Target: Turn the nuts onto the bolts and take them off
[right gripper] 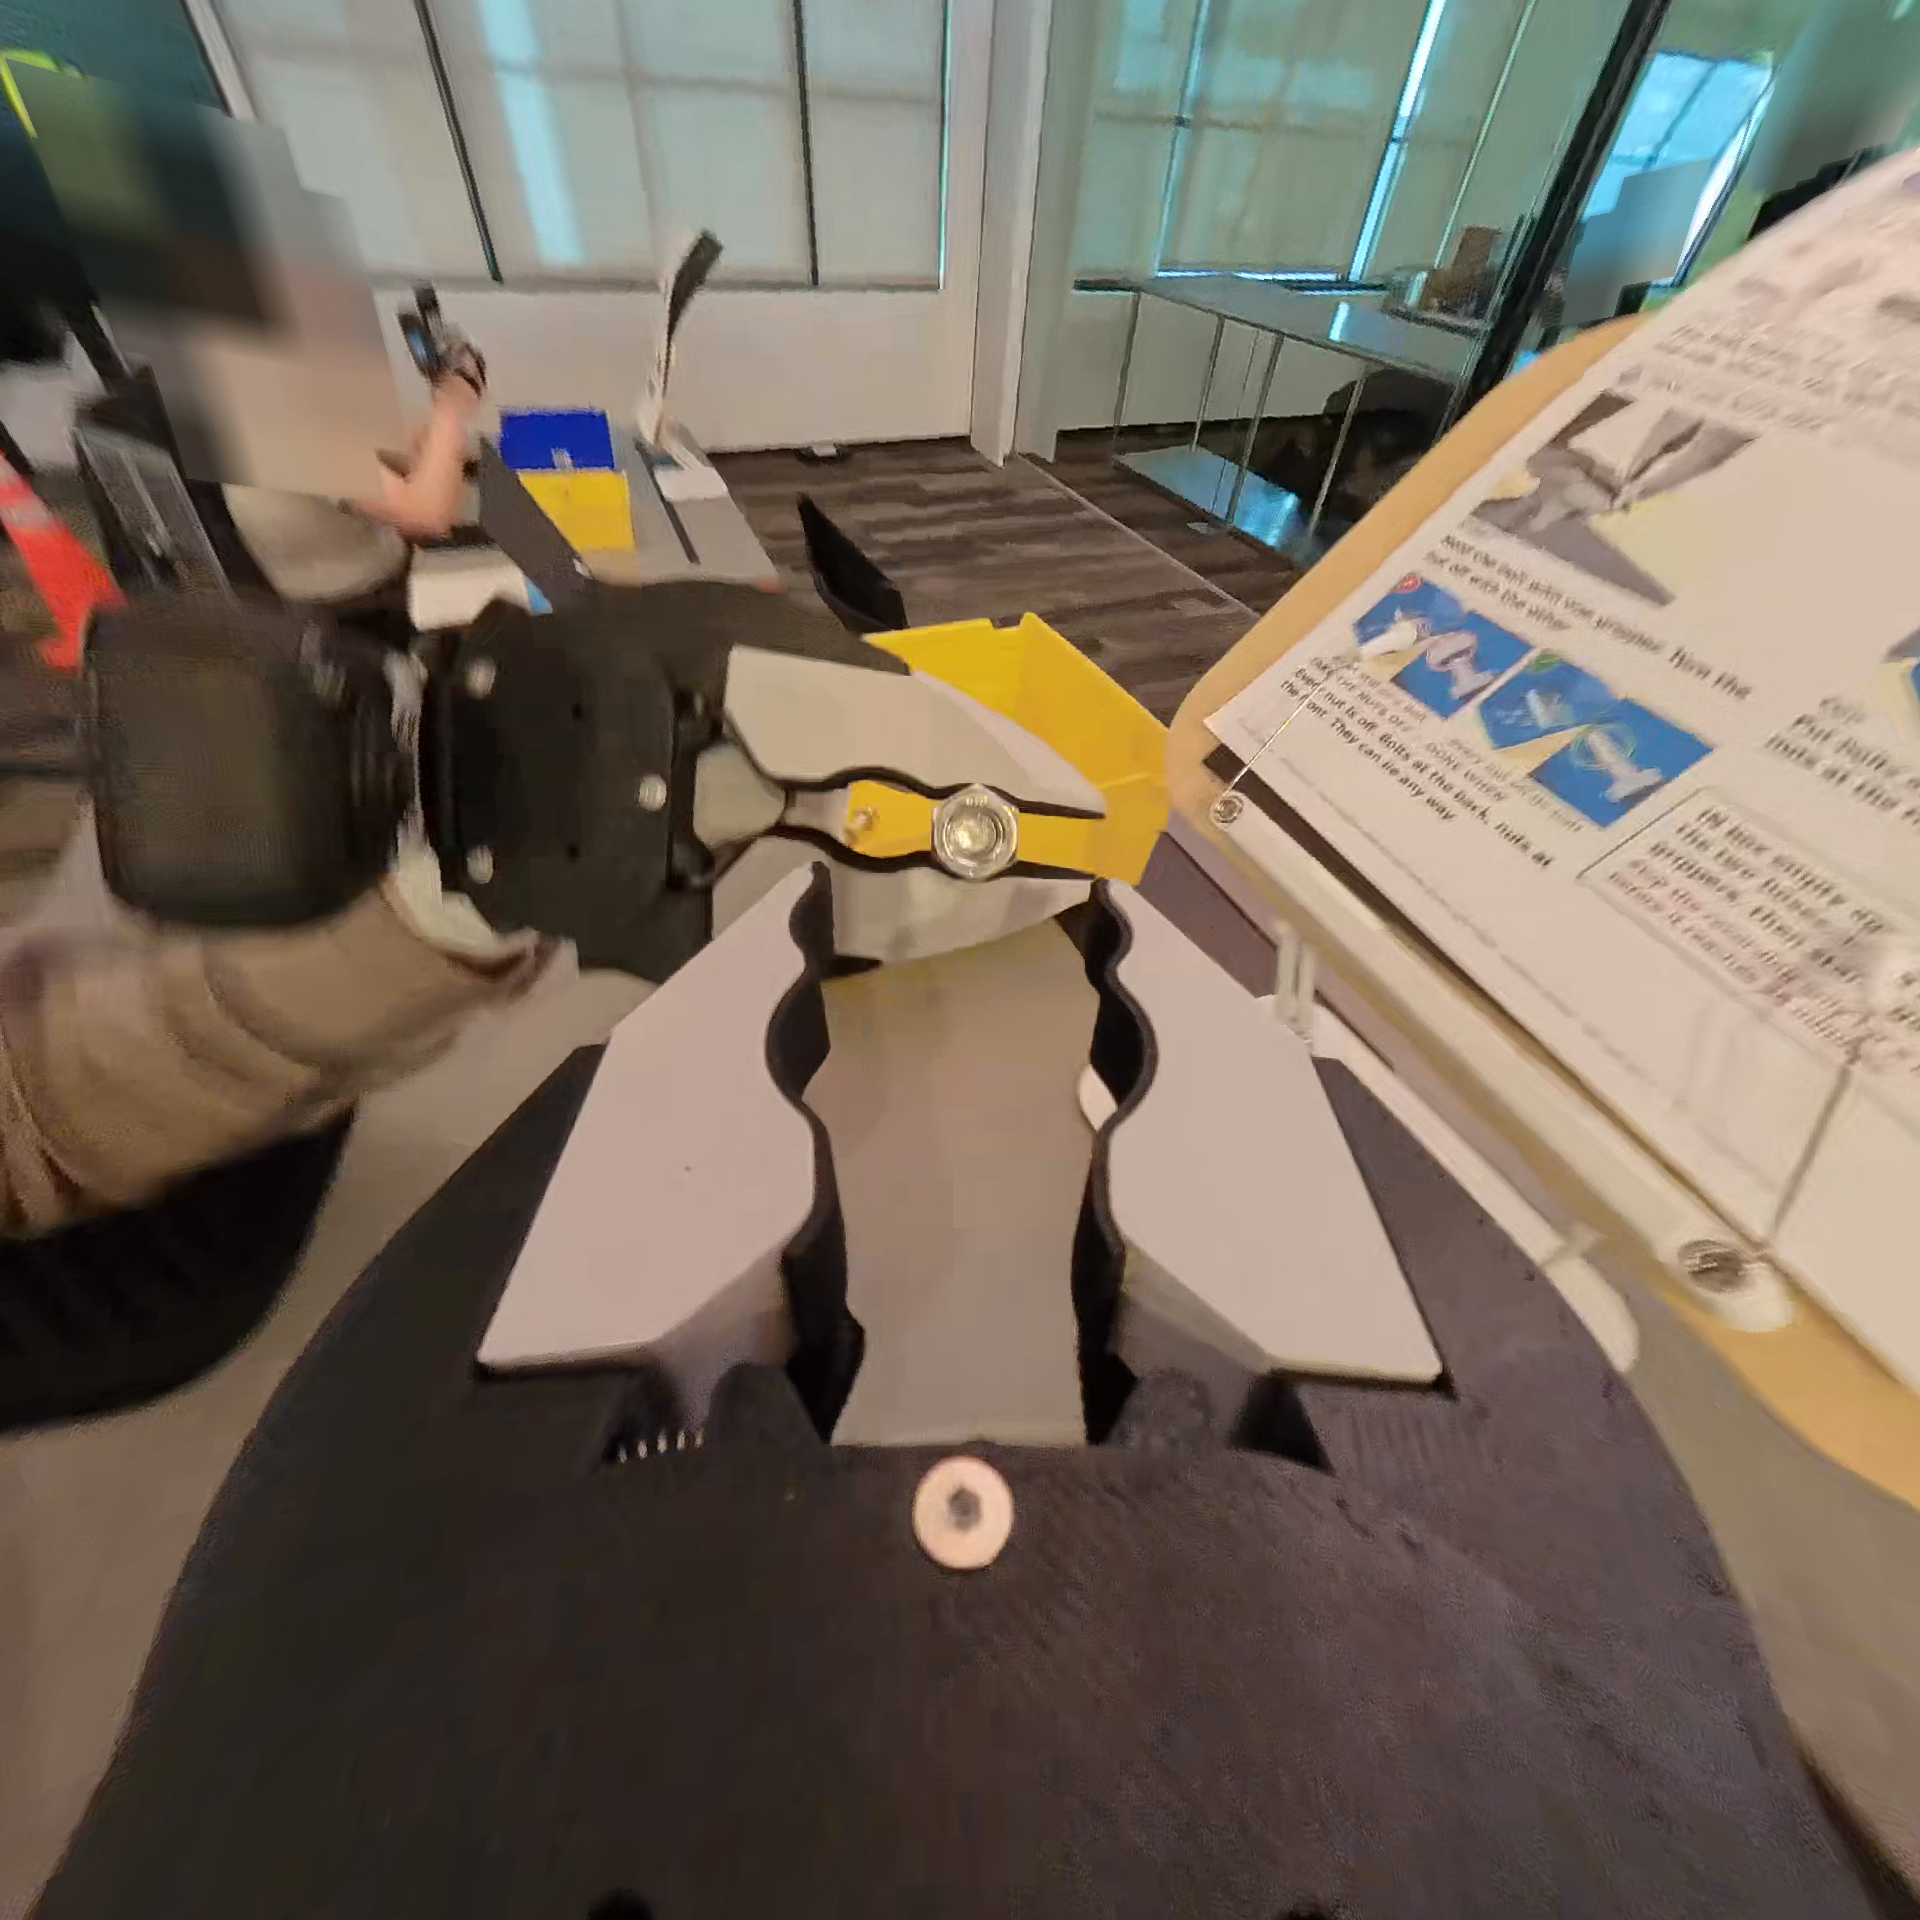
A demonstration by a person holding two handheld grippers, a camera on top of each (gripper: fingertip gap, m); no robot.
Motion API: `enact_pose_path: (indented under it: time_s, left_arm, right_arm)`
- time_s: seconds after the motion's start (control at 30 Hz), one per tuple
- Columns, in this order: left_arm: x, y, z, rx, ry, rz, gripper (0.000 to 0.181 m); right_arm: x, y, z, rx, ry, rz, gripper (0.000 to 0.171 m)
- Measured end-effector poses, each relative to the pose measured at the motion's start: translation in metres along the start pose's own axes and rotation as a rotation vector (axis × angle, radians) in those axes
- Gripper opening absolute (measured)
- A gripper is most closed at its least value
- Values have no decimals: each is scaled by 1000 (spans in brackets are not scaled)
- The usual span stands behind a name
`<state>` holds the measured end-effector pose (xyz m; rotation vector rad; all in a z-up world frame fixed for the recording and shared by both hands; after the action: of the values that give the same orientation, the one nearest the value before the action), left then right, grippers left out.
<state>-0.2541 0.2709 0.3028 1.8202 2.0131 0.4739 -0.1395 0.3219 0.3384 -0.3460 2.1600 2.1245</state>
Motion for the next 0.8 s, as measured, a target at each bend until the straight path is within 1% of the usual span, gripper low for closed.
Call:
enact_pose_path:
  time_s: [0.03,0.1,0.13,0.17,0.27,0.3,0.33,0.47,0.57,0.6,0.67,0.73,0.8]
  left_arm:
    - [3,0,1,37,62,-25,14]
    - [6,2,5,74,134,-40,14]
    - [7,3,5,86,168,-45,14]
    - [7,3,6,95,180,-49,14]
    - [8,4,9,113,191,-44,14]
    - [9,4,10,111,178,-43,15]
    - [8,4,10,116,182,-38,15]
    - [6,6,9,82,113,-18,14]
    - [0,9,9,4,-38,38,14]
    - [-2,10,11,-14,-119,61,14]
    - [-9,12,14,-84,-289,126,14]
    - [-21,14,23,-138,-530,222,14]
    - [-31,14,29,-169,-694,277,14]
  right_arm:
    - [4,0,4,51,-11,22,47]
    - [12,-2,5,118,10,62,46]
    - [15,-2,9,151,-13,83,44]
    - [17,-2,9,140,-26,100,43]
    - [21,-4,7,97,-52,85,34]
    - [21,-3,6,77,-48,89,22]
    - [21,-3,6,58,-67,87,17]
    - [18,-3,3,-33,-70,57,17]
    - [12,-3,-4,-181,-59,22,16]
    - [10,-4,-8,-248,-50,0,16]
    - [3,-7,-17,-394,-23,-56,17]
    - [-5,-13,-34,-579,40,-109,16]
    - [-9,-17,-46,-651,99,-167,16]
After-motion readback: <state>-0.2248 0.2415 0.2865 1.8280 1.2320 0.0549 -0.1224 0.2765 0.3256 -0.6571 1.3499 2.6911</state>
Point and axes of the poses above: each gripper's, where its closed fingertips meet, x out along the fingers, y out of its top, z = x × y across the jaws, the point moved 8 cm from there along -x, back along the fingers, and after that the axes turned 4 degrees about x, right-handed, at the moved point
